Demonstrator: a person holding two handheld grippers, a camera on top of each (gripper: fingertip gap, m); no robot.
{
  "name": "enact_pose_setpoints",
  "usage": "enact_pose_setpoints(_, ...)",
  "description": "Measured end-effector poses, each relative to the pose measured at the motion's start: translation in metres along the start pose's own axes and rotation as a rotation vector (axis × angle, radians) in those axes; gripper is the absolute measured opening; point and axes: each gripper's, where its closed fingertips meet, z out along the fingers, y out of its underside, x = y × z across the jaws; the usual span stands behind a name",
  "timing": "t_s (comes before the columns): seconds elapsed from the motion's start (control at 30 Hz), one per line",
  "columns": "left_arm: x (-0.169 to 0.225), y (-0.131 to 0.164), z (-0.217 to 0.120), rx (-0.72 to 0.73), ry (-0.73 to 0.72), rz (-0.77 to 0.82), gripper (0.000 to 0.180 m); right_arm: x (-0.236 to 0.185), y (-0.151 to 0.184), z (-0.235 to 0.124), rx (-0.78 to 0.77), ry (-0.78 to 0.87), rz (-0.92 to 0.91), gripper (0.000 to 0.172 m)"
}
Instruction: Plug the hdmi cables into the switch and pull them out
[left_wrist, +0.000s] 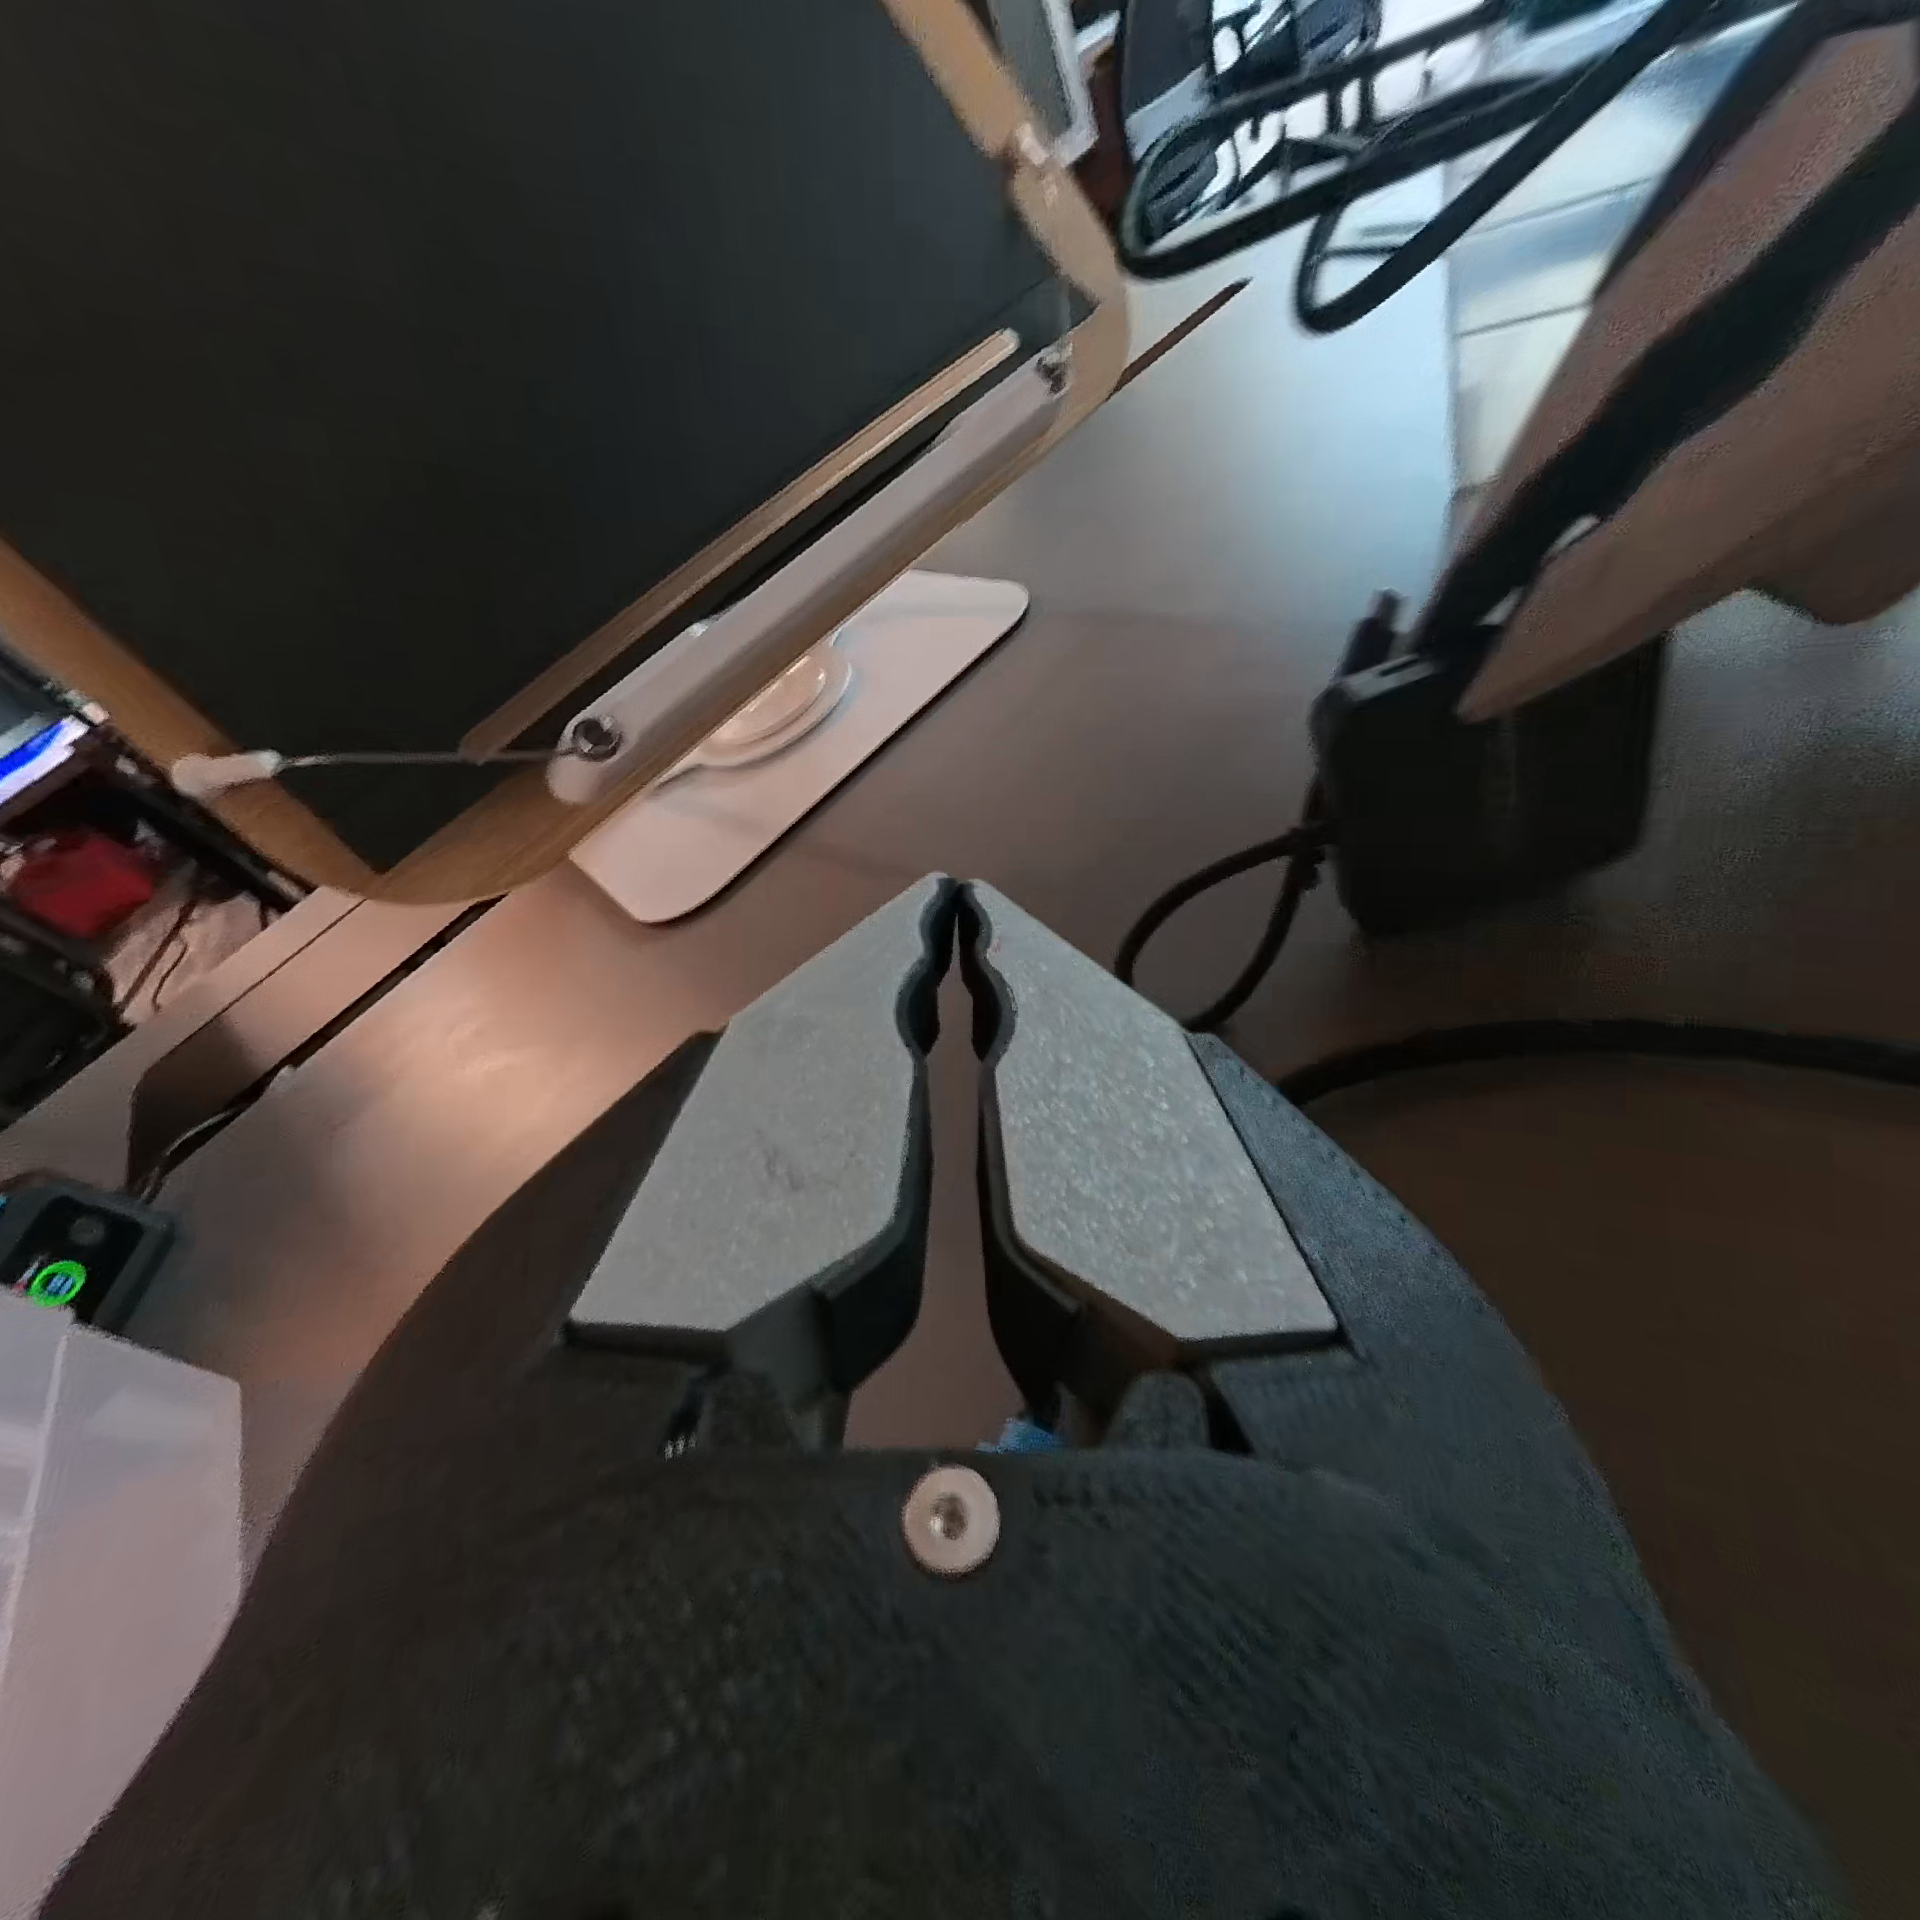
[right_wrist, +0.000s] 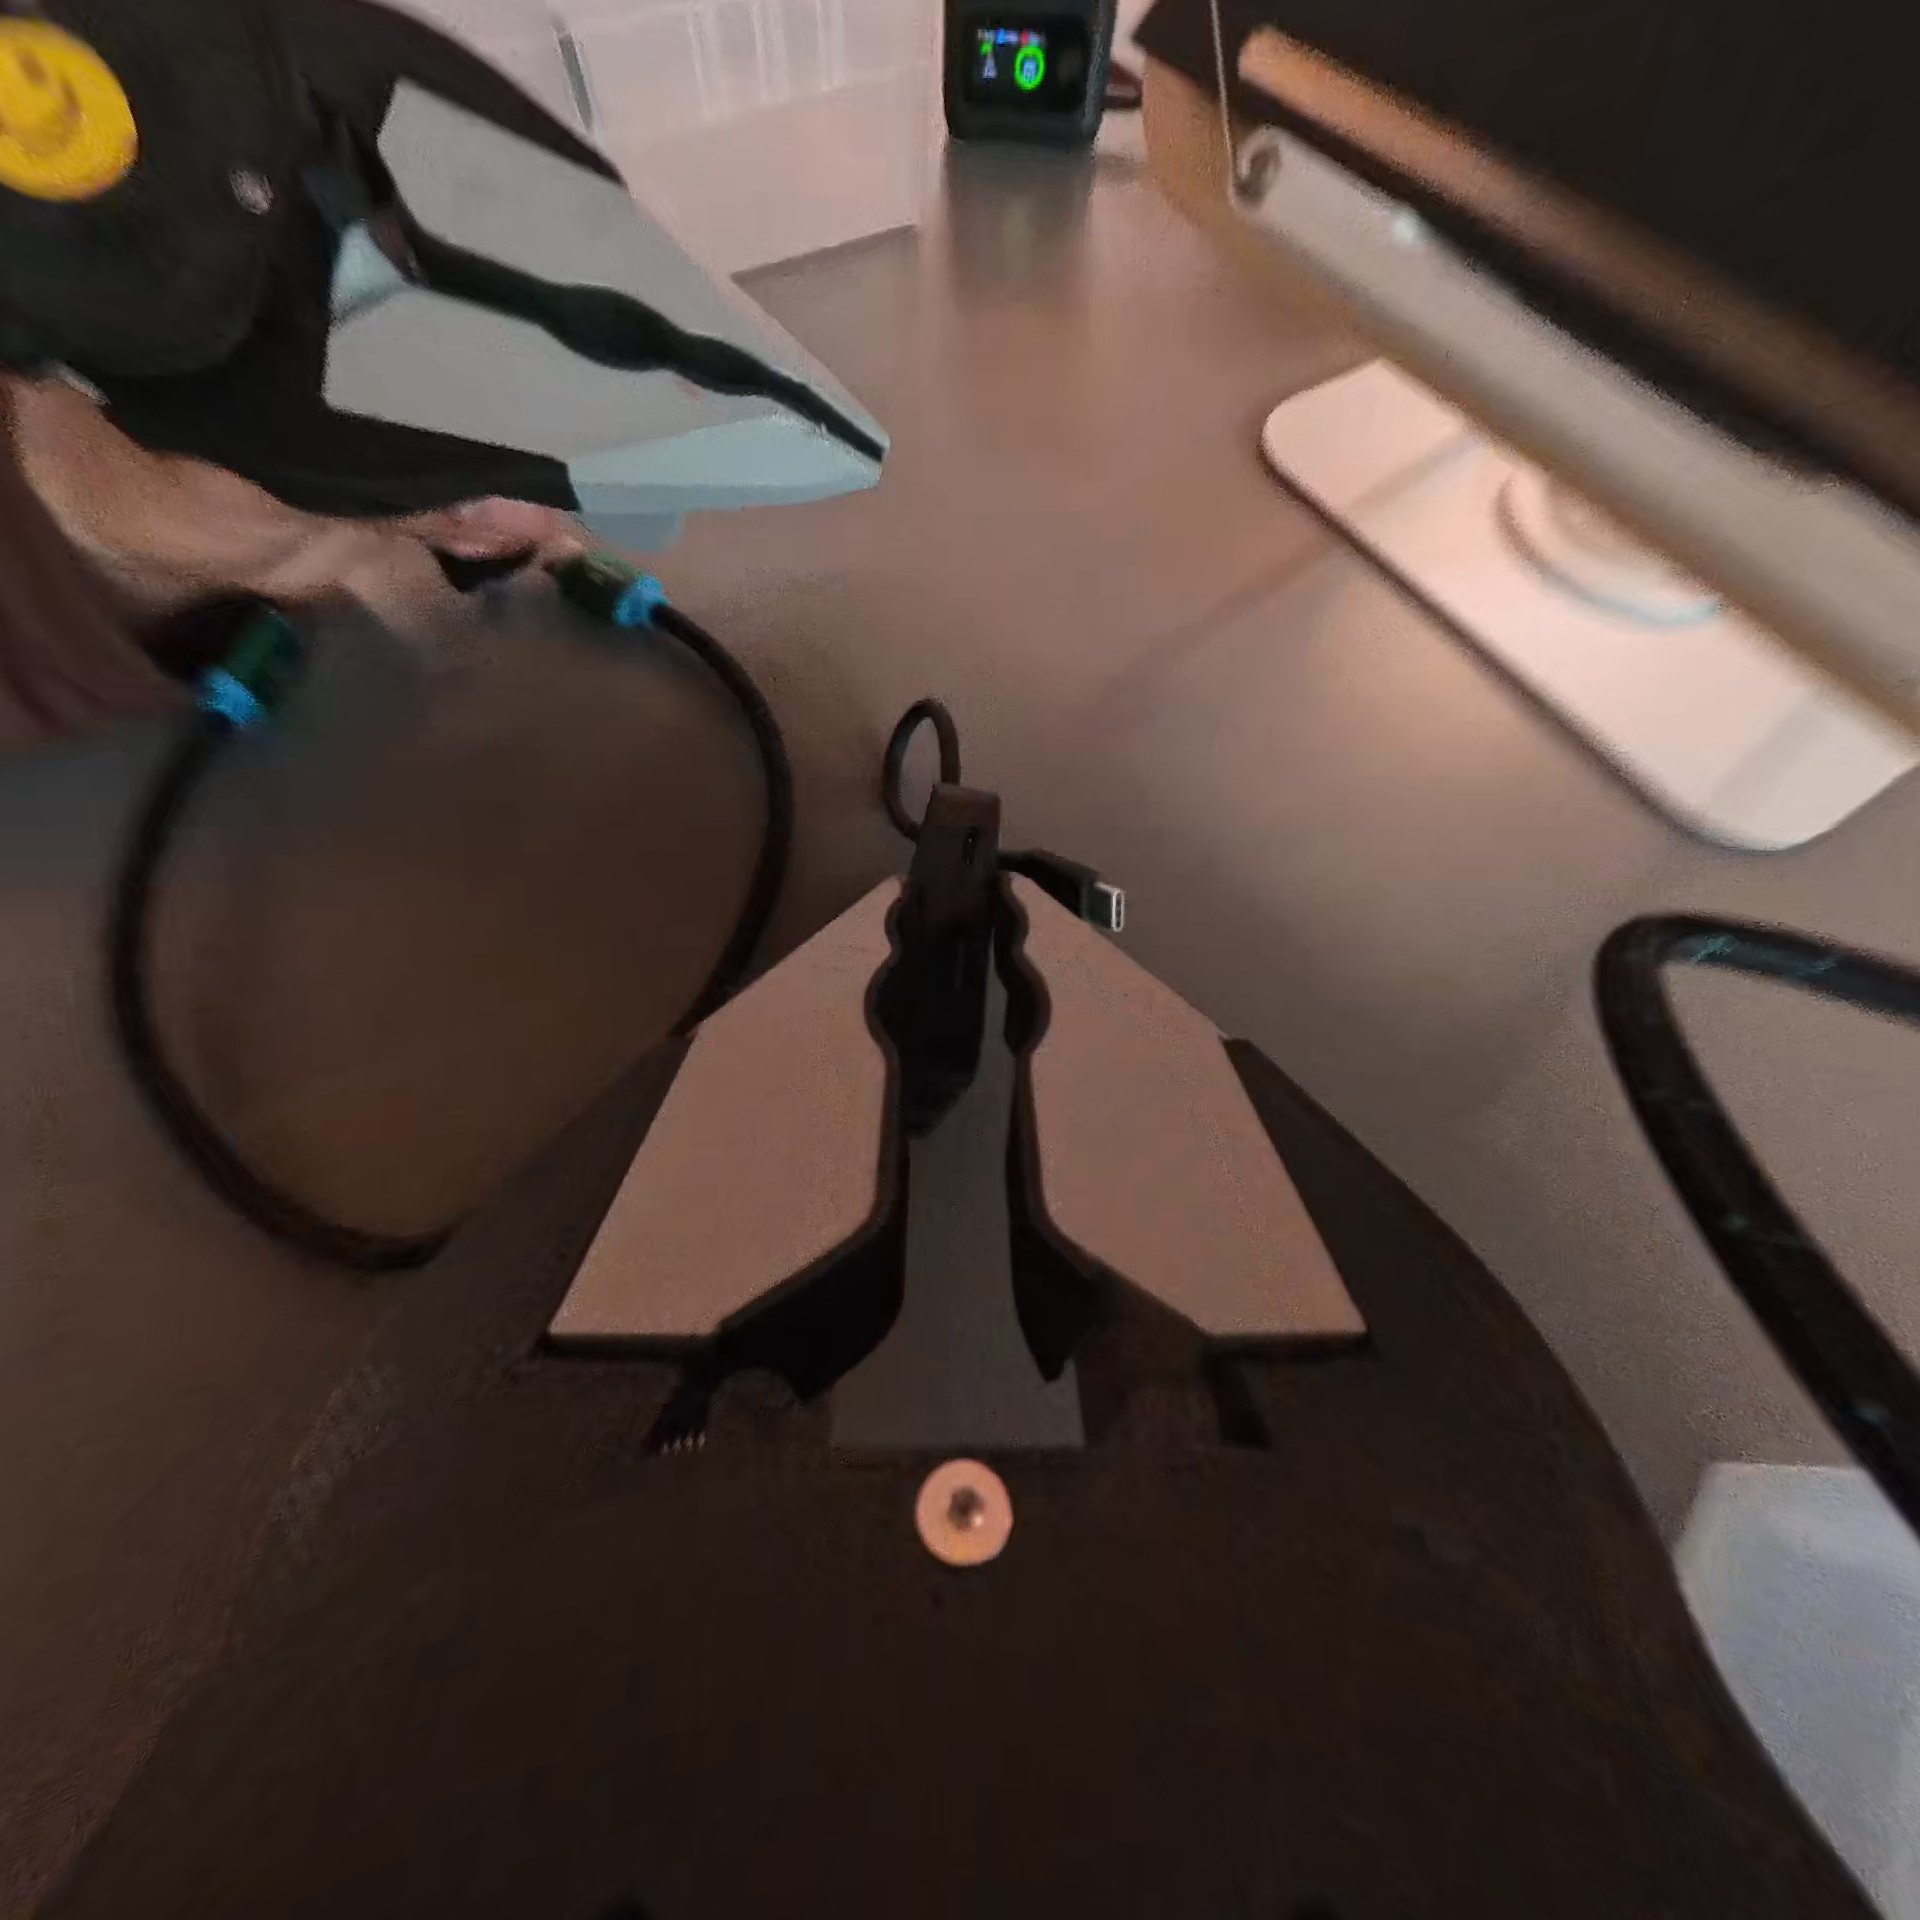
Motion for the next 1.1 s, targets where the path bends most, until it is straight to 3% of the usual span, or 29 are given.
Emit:
enact_pose_setpoints(0.13,0.022,-0.012,-0.003,0.061,0.1,0.045,0.0,-0.025,-0.01,0.001,0.024,0.048,-0.316,0.011)
enact_pose_setpoints(0.27,0.061,-0.014,-0.008,0.081,0.276,0.136,0.008,-0.041,-0.008,0.008,0.012,0.048,-0.446,0.011)
enact_pose_setpoints(0.3,0.066,-0.013,-0.008,0.082,0.282,0.165,0.002,-0.042,-0.007,0.008,0.014,0.05,-0.474,0.011)
enact_pose_setpoints(0.43,0.069,-0.012,-0.01,0.084,0.301,0.174,0.0,-0.046,-0.003,0.006,0.052,-0.002,-0.478,0.012)
enact_pose_setpoints(0.6,0.07,-0.012,-0.013,0.086,0.338,0.146,0.01,-0.042,0.024,0.02,-0.117,-0.036,-0.418,0.022)
enact_pose_setpoints(0.67,0.071,-0.011,-0.013,0.083,0.34,0.157,0.009,-0.037,0.025,0.021,-0.131,0.013,-0.467,0.011)
enact_pose_setpoints(0.8,0.069,-0.012,-0.012,0.087,0.318,0.174,0.006,-0.032,0.019,0.018,-0.117,0.072,-0.52,0.01)
enact_pose_setpoints(1.1,0.052,-0.008,-0.002,0.068,0.137,0.269,0.028,-0.008,-0.021,-0.009,0.065,0.331,-0.614,0.009)
